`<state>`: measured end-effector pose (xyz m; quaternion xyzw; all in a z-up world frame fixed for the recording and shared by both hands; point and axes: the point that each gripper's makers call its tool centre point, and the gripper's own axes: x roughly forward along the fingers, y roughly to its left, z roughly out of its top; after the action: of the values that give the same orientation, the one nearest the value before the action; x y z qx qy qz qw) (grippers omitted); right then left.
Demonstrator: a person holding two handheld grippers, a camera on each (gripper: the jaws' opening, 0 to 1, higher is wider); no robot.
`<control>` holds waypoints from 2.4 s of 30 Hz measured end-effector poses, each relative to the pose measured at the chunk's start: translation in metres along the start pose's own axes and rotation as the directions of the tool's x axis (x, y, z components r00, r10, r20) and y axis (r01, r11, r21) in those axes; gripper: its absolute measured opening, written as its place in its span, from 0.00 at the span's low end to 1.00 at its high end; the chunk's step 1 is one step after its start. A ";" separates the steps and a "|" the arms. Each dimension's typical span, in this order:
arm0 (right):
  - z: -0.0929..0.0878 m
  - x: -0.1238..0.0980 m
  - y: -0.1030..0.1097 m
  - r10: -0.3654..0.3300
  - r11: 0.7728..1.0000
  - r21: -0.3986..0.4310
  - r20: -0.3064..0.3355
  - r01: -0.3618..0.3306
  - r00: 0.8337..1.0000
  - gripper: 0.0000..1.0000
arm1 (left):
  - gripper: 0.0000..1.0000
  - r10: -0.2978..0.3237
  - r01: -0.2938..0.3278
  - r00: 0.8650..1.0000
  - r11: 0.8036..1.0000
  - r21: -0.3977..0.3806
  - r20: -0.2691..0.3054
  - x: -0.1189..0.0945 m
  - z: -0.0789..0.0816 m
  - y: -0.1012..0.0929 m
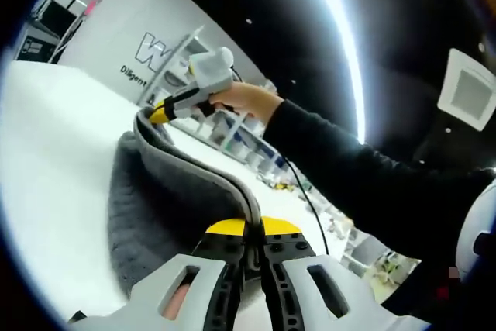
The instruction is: Open the folded towel by lifting each exposed corner and separating the folded layers until the towel lies flat within the target outline without major curled edges
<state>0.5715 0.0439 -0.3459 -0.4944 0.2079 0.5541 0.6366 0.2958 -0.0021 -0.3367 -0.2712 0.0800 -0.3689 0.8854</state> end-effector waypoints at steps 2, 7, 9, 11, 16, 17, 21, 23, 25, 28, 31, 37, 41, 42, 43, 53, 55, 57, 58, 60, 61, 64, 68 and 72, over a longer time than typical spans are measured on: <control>-0.001 -0.001 0.000 -0.001 1.000 0.005 0.001 0.001 1.000 0.00 | 0.03 -0.005 0.005 1.000 1.000 -0.001 0.000 0.001 0.000 -0.002; -0.002 -0.002 -0.001 -0.013 1.000 0.013 0.003 0.013 1.000 0.00 | 0.03 -0.018 0.018 1.000 1.000 0.000 -0.002 0.001 0.000 -0.005; -0.002 -0.002 -0.001 -0.017 1.000 0.012 0.004 0.017 1.000 0.00 | 0.03 -0.019 0.019 1.000 1.000 0.002 -0.002 0.001 0.000 -0.006; -0.001 -0.002 -0.003 -0.025 1.000 0.007 0.003 0.025 1.000 0.00 | 0.03 -0.023 0.023 1.000 1.000 0.004 0.001 0.001 0.001 -0.007; 0.001 -0.002 -0.005 -0.044 0.999 0.004 0.006 0.044 0.999 0.00 | 0.03 -0.035 0.034 0.999 0.999 0.015 0.015 0.002 0.005 -0.011; 0.001 -0.002 -0.006 -0.046 0.999 0.004 0.006 0.046 0.999 0.00 | 0.03 -0.035 0.035 0.999 0.999 0.017 0.016 0.002 0.006 -0.011; -0.001 -0.003 -0.008 -0.057 0.998 0.011 0.006 0.057 0.998 0.00 | 0.03 -0.042 0.041 0.999 0.999 0.034 0.026 0.002 0.010 -0.013; -0.001 -0.004 -0.008 -0.060 0.998 0.011 0.007 0.060 0.998 0.00 | 0.03 -0.042 0.041 0.999 0.998 0.043 0.029 0.002 0.012 -0.013; -0.001 -0.004 -0.008 -0.065 0.998 0.011 0.012 0.064 0.998 0.00 | 0.03 -0.046 0.044 0.999 0.998 0.048 0.030 0.002 0.013 -0.014; 0.004 -0.008 -0.010 -0.069 0.997 0.025 0.036 0.068 0.997 0.00 | 0.03 -0.052 0.050 0.998 0.998 0.049 0.027 0.003 0.013 -0.016; 0.006 -0.012 -0.011 -0.071 0.997 0.041 0.052 0.068 0.996 0.00 | 0.03 -0.061 0.059 0.998 0.997 0.053 0.023 0.004 0.013 -0.018; 0.005 -0.012 -0.011 -0.074 0.996 0.048 0.058 0.071 0.996 0.00 | 0.03 -0.080 0.078 0.997 0.995 0.061 0.016 0.006 0.012 -0.024; 0.001 -0.010 -0.012 -0.074 0.996 0.052 0.050 0.071 0.996 0.00 | 0.03 -0.092 0.091 0.996 0.994 0.064 0.013 0.007 0.013 -0.027; 0.000 -0.010 -0.012 -0.076 0.996 0.054 0.047 0.073 0.996 0.00 | 0.03 -0.095 0.094 0.995 0.993 0.067 0.013 0.007 0.014 -0.027; -0.001 -0.011 -0.013 -0.078 0.996 0.056 0.046 0.076 0.996 0.00 | 0.03 -0.096 0.095 0.995 0.993 0.072 0.013 0.008 0.014 -0.028; -0.004 -0.019 -0.010 -0.089 0.995 0.057 0.043 0.087 0.995 0.00 | 0.03 -0.152 0.152 0.988 0.986 0.069 -0.007 0.017 0.015 -0.037; -0.005 -0.020 -0.011 -0.091 0.994 0.057 0.040 0.088 0.995 0.00 | 0.03 -0.156 0.157 0.988 0.985 0.073 -0.012 0.018 0.013 -0.039; -0.007 -0.021 -0.012 -0.092 0.994 0.058 0.039 0.090 0.995 0.00 | 0.03 -0.161 0.161 0.987 0.984 0.074 -0.013 0.019 0.013 -0.040; -0.007 -0.022 -0.012 -0.094 0.994 0.056 0.037 0.092 0.995 0.00 | 0.03 -0.162 0.162 0.987 0.984 0.075 -0.014 0.019 0.013 -0.041; -0.010 -0.024 -0.012 -0.100 0.994 0.050 0.029 0.098 0.995 0.00 | 0.03 -0.164 0.165 0.986 0.984 0.075 -0.015 0.020 0.013 -0.041; -0.011 -0.026 -0.012 -0.102 0.994 0.049 0.028 0.101 0.994 0.00 | 0.03 -0.165 0.166 0.986 0.983 0.076 -0.016 0.020 0.012 -0.042; -0.014 -0.029 -0.014 -0.110 0.993 0.050 0.026 0.109 0.994 0.00 | 0.03 -0.167 0.168 0.986 0.983 0.075 -0.019 0.022 0.011 -0.043; -0.018 -0.032 -0.014 -0.120 0.991 0.055 0.018 0.119 0.993 0.00 | 0.03 -0.173 0.175 0.985 0.981 0.080 -0.021 0.026 0.010 -0.046; -0.026 -0.037 -0.013 -0.125 0.991 0.053 0.000 0.125 0.992 0.00 | 0.03 -0.181 0.183 0.983 0.979 0.086 -0.030 0.031 0.007 -0.051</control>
<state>0.5794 0.0048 -0.3221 -0.4886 0.1899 0.5083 0.6833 0.2893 -0.0501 -0.3014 -0.2340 0.0481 -0.4545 0.8581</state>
